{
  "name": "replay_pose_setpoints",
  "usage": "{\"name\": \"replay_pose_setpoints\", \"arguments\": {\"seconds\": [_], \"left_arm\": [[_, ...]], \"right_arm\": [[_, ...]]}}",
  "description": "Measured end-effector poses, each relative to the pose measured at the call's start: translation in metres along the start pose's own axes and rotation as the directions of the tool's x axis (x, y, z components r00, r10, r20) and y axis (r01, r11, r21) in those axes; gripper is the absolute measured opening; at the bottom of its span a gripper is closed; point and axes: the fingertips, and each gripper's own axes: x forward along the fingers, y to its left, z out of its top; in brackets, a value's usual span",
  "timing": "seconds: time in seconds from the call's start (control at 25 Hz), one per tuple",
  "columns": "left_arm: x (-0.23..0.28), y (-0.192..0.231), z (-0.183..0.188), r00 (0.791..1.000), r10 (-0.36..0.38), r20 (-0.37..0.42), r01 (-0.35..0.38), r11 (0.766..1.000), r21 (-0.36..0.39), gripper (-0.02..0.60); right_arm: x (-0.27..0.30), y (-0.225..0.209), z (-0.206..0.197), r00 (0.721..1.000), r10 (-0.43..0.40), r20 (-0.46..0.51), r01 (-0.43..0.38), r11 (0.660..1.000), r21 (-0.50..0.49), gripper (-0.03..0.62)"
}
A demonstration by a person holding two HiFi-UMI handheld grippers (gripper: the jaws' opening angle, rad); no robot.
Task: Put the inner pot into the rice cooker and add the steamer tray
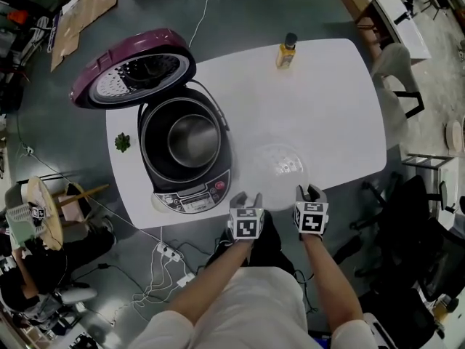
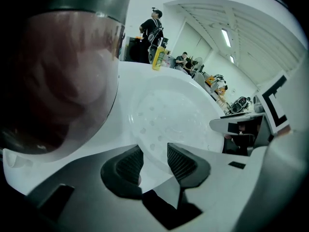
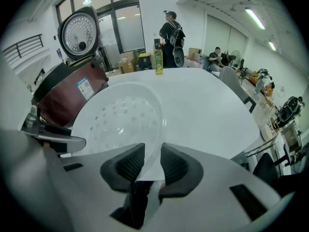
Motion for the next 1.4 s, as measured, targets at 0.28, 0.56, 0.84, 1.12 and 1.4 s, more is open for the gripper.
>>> {"name": "replay_pose_setpoints", "arguments": {"seconds": [0.28,0.56,0.84,1.12,1.4], "left_arm": [[-0.019,-0.021,0.028,0.998,-0.041,0.049,0.038,0.997,0.062,0.167],[-0.04,-0.043,0.07,0.992,-0.074,0.099,0.06,0.989,0.136,0.164],[-0.066,-0.055,0.108,0.982,-0.087,0.17,0.062,0.987,0.15,0.159],[-0.097,-0.047,0.157,0.962,-0.071,0.265,0.025,0.985,0.172,0.153],[-0.133,-0.027,0.182,0.945,-0.027,0.325,-0.021,0.989,0.145,0.147]], "right_arm": [[-0.033,-0.015,0.018,0.997,-0.055,0.06,0.053,0.998,0.047,0.114],[-0.065,-0.032,0.048,0.986,-0.1,0.136,0.088,0.992,0.089,0.114],[-0.098,-0.037,0.087,0.969,-0.119,0.216,0.101,0.991,0.091,0.112],[-0.12,-0.026,0.136,0.948,-0.101,0.301,0.085,0.994,0.067,0.117],[-0.132,0.001,0.173,0.932,-0.055,0.358,0.047,0.998,0.03,0.117]]}}
